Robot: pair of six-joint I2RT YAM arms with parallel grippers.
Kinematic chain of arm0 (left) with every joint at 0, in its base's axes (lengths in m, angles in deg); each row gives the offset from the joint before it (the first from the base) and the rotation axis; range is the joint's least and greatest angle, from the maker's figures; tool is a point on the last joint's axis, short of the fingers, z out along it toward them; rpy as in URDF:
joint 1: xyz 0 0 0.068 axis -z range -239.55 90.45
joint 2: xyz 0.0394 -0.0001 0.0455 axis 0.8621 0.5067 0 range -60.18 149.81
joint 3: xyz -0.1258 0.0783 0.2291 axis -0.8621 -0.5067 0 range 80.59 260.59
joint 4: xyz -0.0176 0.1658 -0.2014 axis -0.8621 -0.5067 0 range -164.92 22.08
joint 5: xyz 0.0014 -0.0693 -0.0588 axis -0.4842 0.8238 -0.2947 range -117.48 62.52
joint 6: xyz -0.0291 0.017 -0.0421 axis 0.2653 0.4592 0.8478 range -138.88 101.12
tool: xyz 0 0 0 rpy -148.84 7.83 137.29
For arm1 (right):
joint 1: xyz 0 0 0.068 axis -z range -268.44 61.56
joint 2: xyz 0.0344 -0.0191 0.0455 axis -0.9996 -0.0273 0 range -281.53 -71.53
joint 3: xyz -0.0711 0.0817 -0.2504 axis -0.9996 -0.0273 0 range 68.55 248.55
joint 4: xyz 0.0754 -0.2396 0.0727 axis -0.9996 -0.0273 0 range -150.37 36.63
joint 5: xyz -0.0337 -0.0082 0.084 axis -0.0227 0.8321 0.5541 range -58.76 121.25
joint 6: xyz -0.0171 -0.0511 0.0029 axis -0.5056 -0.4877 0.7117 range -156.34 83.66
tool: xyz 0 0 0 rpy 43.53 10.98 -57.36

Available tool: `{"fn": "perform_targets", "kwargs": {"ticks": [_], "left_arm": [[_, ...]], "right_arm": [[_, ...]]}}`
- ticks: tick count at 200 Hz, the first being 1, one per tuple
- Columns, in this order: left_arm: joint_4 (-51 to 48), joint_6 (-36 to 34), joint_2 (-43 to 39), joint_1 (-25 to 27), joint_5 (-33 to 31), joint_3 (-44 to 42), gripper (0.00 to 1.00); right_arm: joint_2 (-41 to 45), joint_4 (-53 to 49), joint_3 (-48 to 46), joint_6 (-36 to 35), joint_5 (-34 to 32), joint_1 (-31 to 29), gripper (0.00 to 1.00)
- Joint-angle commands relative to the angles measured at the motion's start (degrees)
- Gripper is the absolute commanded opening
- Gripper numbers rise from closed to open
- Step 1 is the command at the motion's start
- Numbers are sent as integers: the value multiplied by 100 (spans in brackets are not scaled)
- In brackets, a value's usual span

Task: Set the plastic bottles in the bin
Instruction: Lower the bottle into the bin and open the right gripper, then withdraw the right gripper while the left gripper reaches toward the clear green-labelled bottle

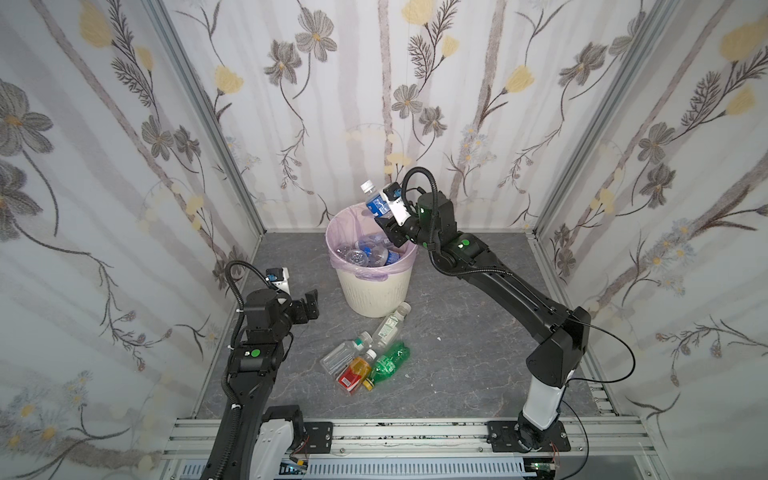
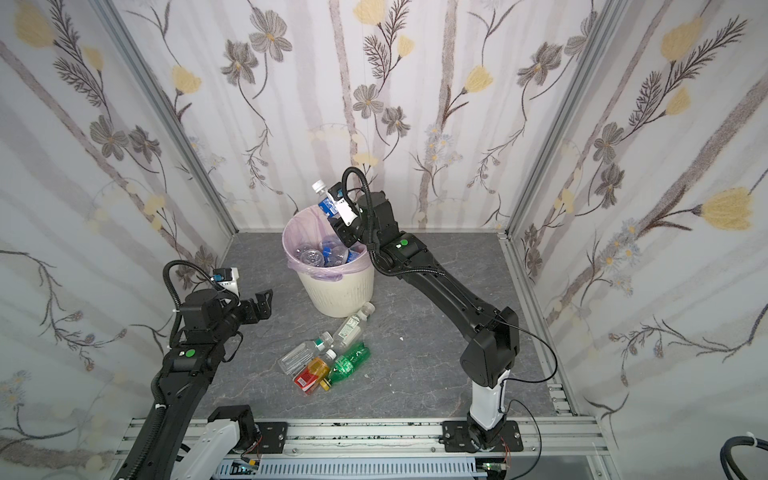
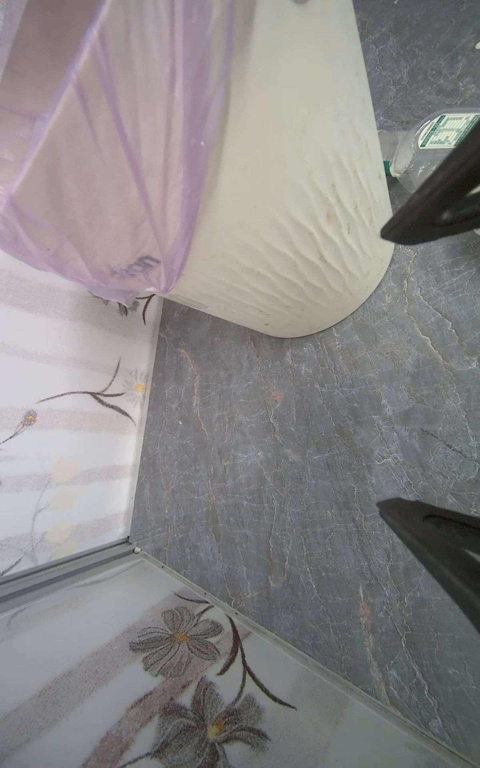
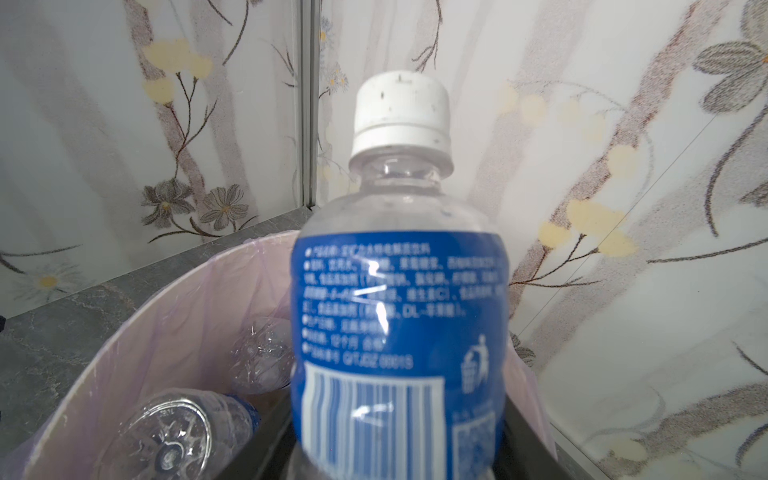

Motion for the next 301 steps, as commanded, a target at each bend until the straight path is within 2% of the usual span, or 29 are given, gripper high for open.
{"fn": "perform_targets", "kwargs": {"ticks": [1,75,132,201,250,301], "left_arm": [[117,36,-23,-4,25,-8,97],[115,43,-32,0,35,-14,97],[121,35,-8,0,26,-5,97],[121,36,8,-5,34,-6,97],[121,-15,75,-8,113,-5,97],[117,-81,124,0,341,-5,96]], "right_arm": [[-62,44,63,-40,164,-35,51],[-172,-215,-3,107,207,-107,55],[247,27,-706,162,167,-168,58],[533,191,-875,294,283,-160,80],[895,329,-1000,415,414,-151,82],[1556,796,-1815,611,335,-33,84]]}}
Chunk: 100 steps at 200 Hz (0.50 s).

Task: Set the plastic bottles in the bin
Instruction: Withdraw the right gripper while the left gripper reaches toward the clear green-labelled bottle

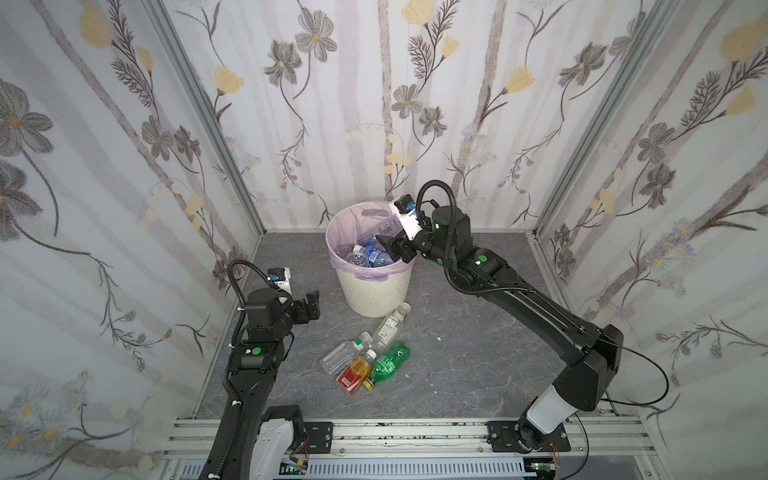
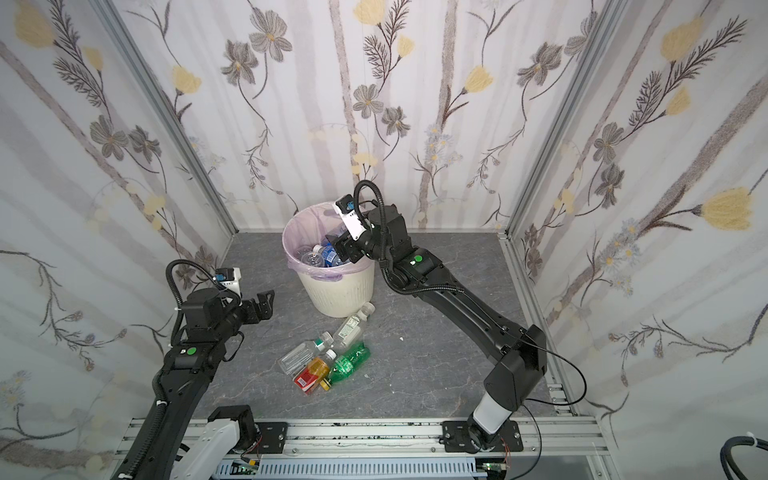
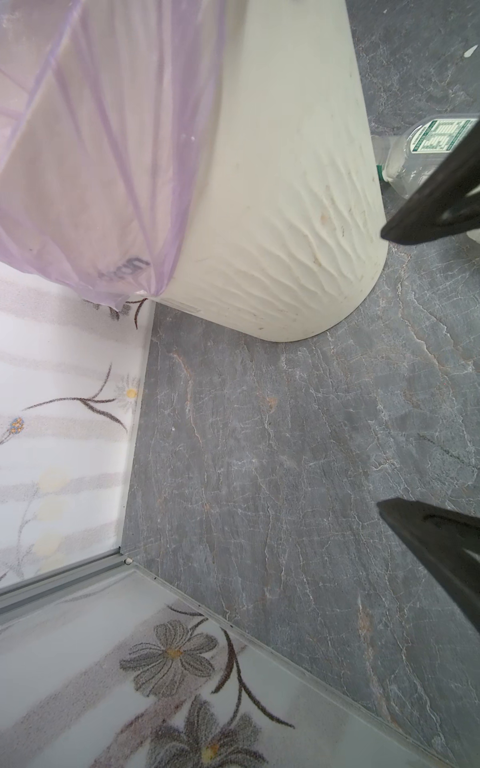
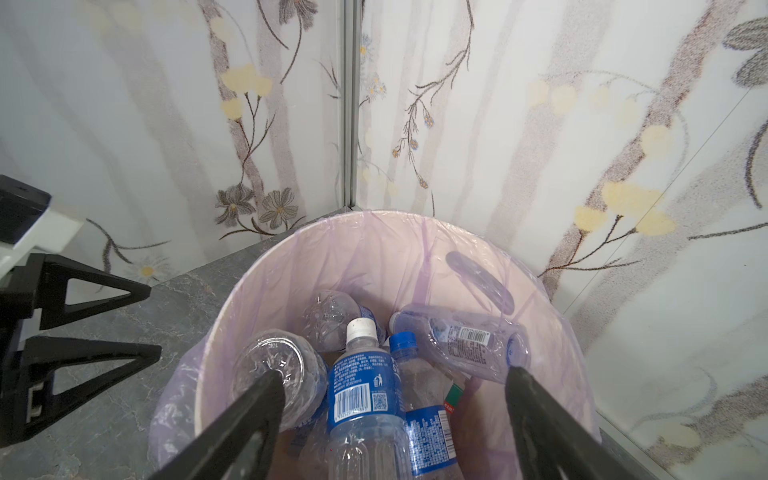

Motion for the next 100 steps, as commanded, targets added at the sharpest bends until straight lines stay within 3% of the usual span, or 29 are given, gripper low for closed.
{"fn": "perform_targets", "kwargs": {"ticks": [1,39,100], "left_arm": [[115,-71,3,2,202,-5,96],[88,-198,-65,-1,713,-14,94],[-93,-792,15,105,1226,-19,93]], "right_arm": [[286,461,-335,156,-54,73,84],[1011,981,-1461,529,-133,419,86],[2216,1860,-3245,1696,363,1487,87]]}}
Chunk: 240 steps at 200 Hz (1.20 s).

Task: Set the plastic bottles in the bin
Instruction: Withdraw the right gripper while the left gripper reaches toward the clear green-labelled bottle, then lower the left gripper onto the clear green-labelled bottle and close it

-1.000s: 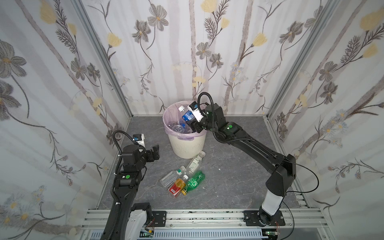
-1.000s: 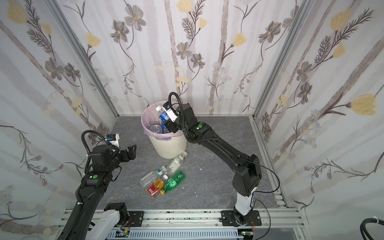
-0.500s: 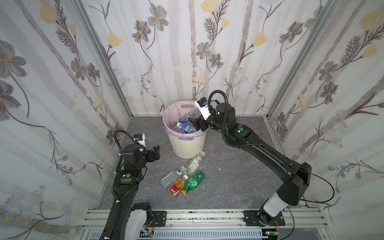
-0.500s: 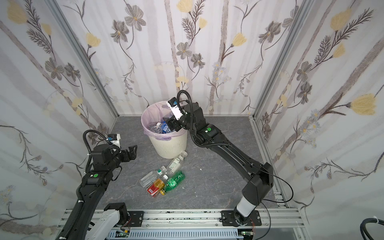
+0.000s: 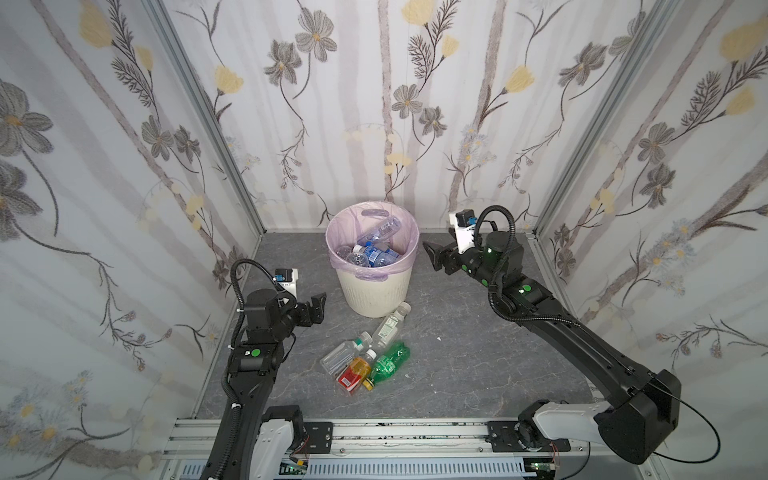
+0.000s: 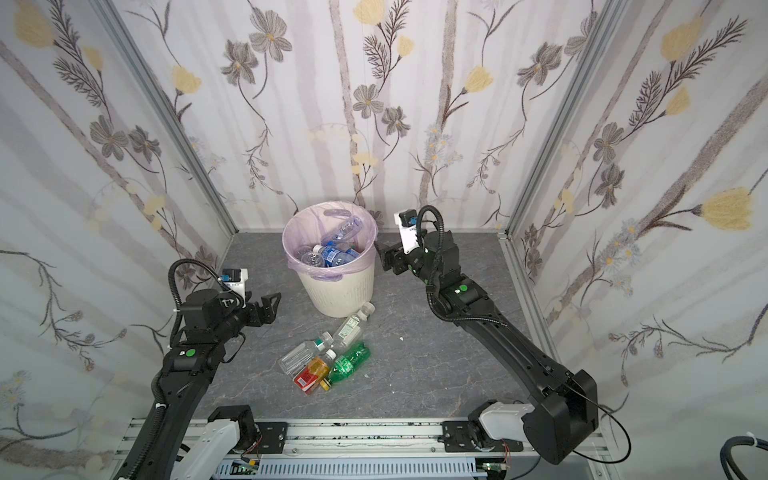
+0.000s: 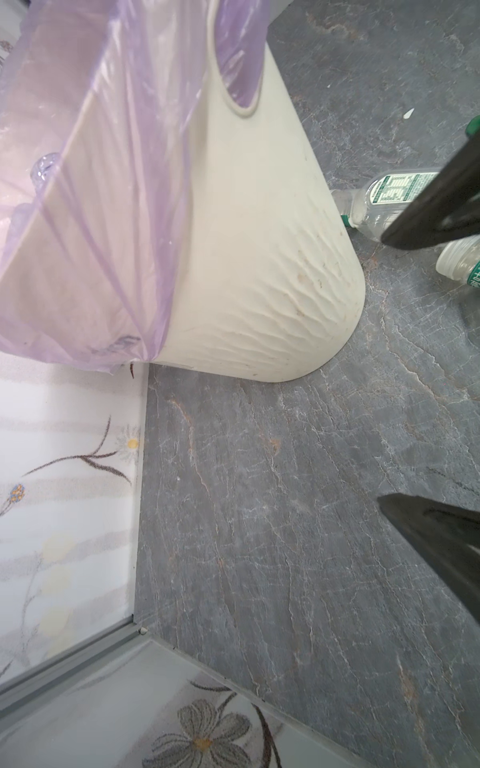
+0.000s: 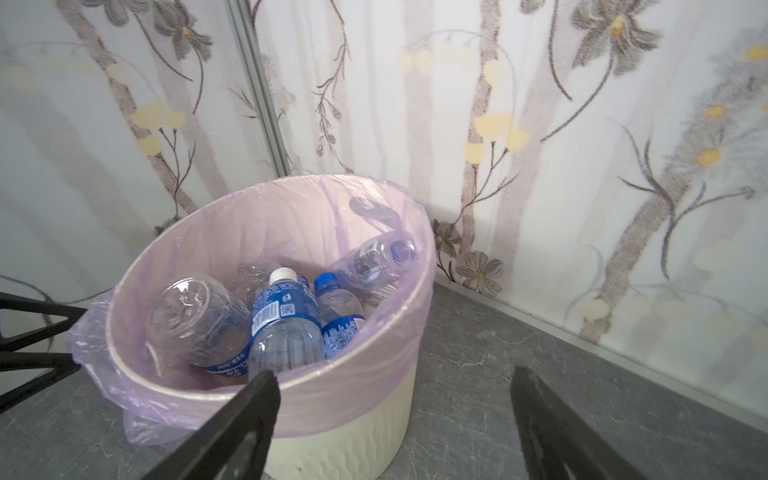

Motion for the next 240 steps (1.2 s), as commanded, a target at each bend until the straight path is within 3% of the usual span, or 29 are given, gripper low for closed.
{"fn": "perform_targets", "kwargs": {"ticks": [1,20,69,90,139,190,240], "left_arm": [[-59,-402,102,78,367,-3,93],[-229,-733,305,330,406,62,93],[-1013,-1432,576,1242,-271,261,92],[-1240,-1559,718,1473,-327,298,85],[-1582,-1767,1661,2224,-1297,537,87],[-2033,-2053,2662,2827,-1466,693,90],[-2215,-1839,2824,2981,-1580,749,88]], "right_arm": [[238,655,-377,593,314,254,88],[406,740,-571,665,440,410,87],[557,934,-893,698,528,639,88],[611,1040,-1100,708,538,699,88],[713,1169,-1509,769,650,970,88],[797,1244,-1768,835,760,1217,88],[705,1358,-1841,964,910,1350,88]]}}
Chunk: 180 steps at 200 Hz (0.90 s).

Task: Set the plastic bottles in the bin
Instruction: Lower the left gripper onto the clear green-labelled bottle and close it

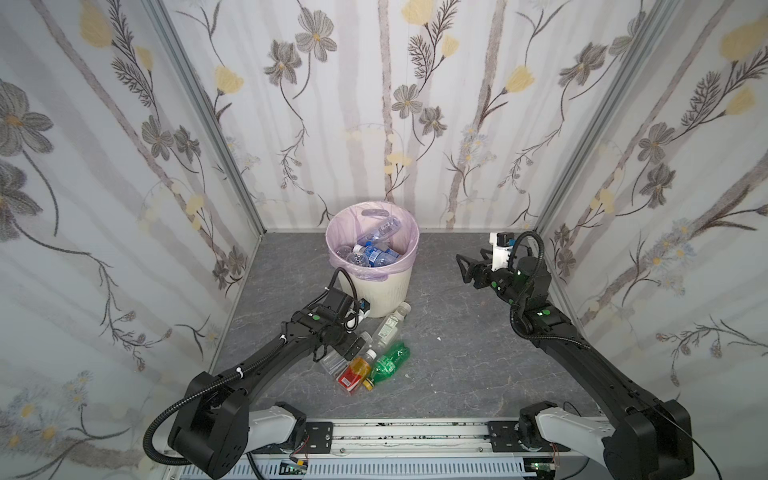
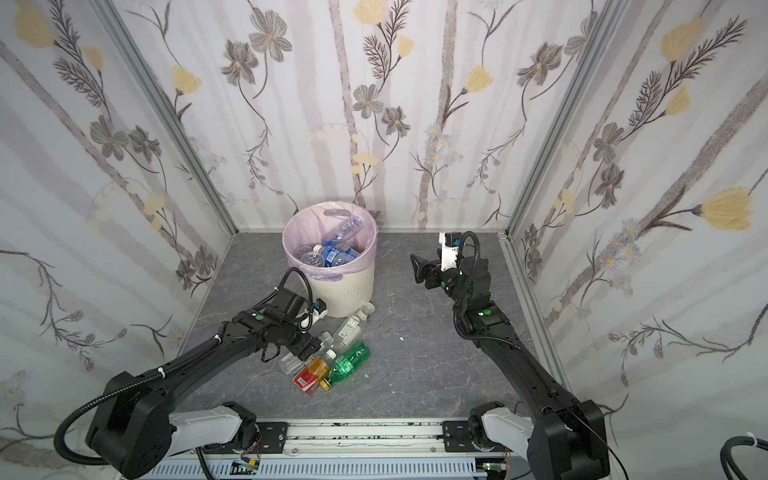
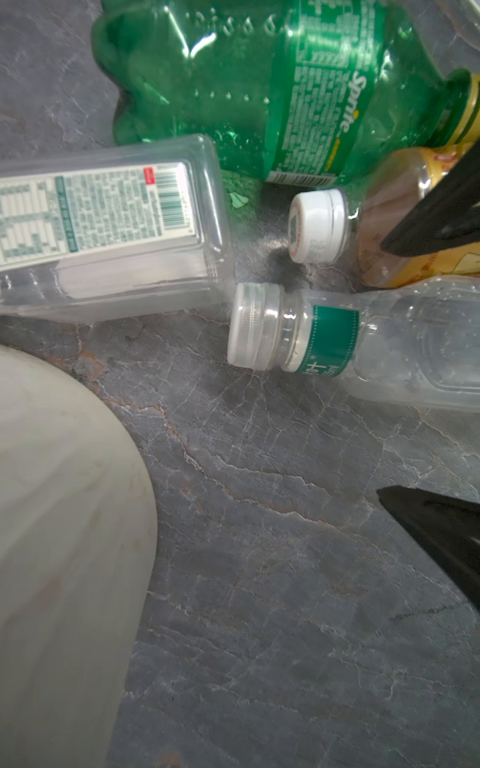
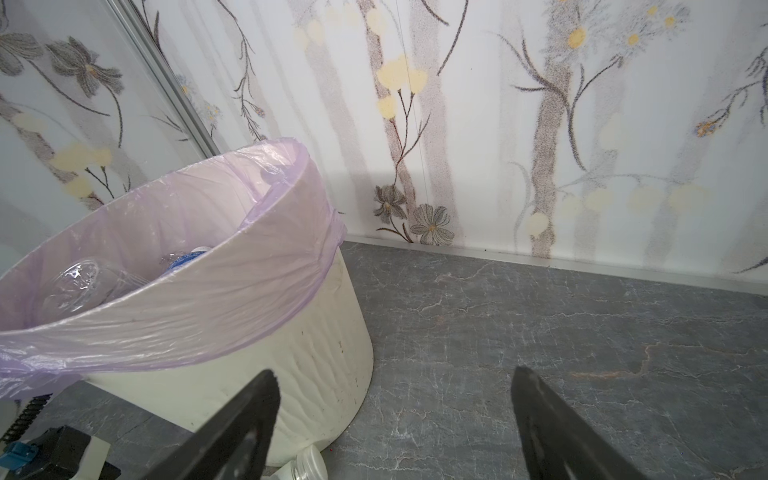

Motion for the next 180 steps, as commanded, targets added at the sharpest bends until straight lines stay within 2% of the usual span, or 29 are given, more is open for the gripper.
{"fn": "perform_targets", "kwargs": {"ticks": [1,40,85,121,167,180], "left_arm": [[-211,57,107,34,-209,90,88],[-635,125,473,62,-398,119,88],[-654,72,860,81,-444,266,86],[-679,107,1256,81,-442,355,75],[-670,115,1451,98,-678,365,74],[-670,115,1428,97,-678,389,71]], "right_arm": [[-64,324,-16,142,154,38,88],[-179,394,44,248,273,75,88],[-234,381,86,282,289,93,88],[-244,364,81,291,288,107,88],[-192,271,54,238,249,179,88],[-190,280,37,238,245,188,88]]}}
